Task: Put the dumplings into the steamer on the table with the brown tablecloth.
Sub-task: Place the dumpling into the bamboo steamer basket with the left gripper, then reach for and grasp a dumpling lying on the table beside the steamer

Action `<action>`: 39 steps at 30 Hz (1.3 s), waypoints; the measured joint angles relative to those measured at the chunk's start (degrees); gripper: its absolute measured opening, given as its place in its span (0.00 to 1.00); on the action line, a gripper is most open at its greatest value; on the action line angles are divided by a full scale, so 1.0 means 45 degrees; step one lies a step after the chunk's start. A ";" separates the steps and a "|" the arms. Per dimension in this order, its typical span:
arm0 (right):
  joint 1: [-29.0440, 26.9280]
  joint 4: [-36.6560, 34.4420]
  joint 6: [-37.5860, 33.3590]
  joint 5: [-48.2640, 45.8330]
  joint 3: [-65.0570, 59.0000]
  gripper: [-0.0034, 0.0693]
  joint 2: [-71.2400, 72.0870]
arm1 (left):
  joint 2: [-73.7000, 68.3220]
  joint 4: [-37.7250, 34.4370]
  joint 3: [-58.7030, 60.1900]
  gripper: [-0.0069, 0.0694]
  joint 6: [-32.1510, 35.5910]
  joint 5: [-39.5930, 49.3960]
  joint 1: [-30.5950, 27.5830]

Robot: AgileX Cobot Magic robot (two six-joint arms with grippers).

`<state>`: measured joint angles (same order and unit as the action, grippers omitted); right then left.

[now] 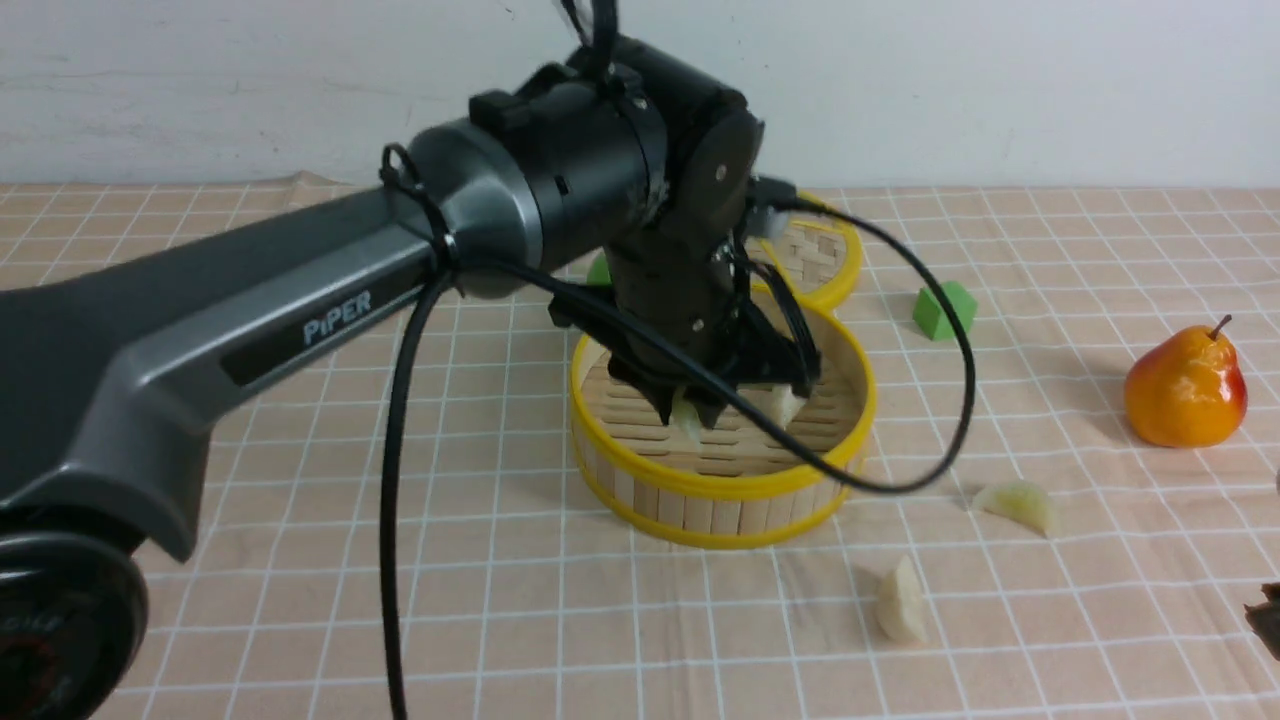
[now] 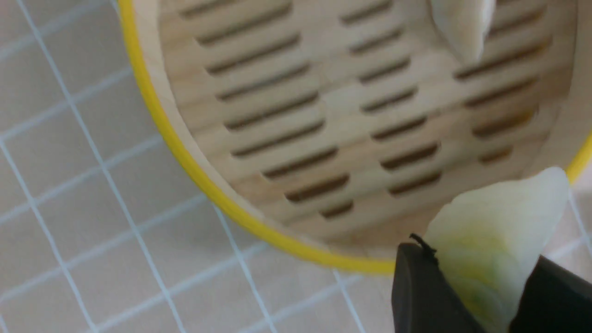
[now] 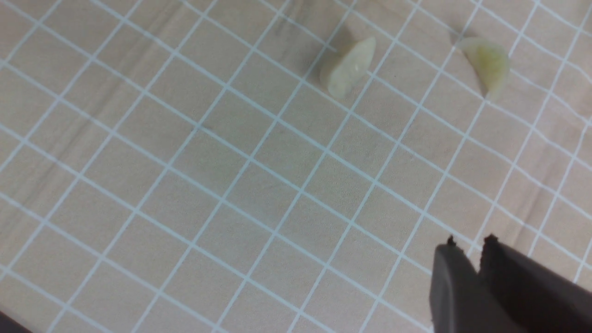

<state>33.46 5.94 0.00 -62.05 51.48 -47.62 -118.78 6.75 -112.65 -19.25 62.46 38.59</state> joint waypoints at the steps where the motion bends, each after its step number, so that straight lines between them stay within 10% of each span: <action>1: 0.0000 0.0000 0.0000 0.0000 0.0000 0.18 0.0000 | -0.0220 0.0000 -0.0366 0.35 0.0000 -0.0105 -0.0164; 15: 0.0000 -0.0186 0.0000 -0.0095 0.0000 0.19 0.0000 | -0.4053 -0.0027 -0.3660 0.35 -0.0013 -0.0431 -0.1430; 28: 0.0000 -0.0328 0.0208 -0.0384 0.0000 0.20 0.0000 | -0.3684 -0.0105 -0.3698 0.65 -0.0022 -0.0149 -0.1655; 39: 0.0000 0.0572 0.1867 0.0270 0.0634 0.13 -0.2025 | 0.2252 0.0081 -0.3787 0.26 0.1012 0.0927 -0.1665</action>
<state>33.46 8.51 8.40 -60.84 54.34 -56.73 -108.65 7.12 -129.69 -14.70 66.63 31.09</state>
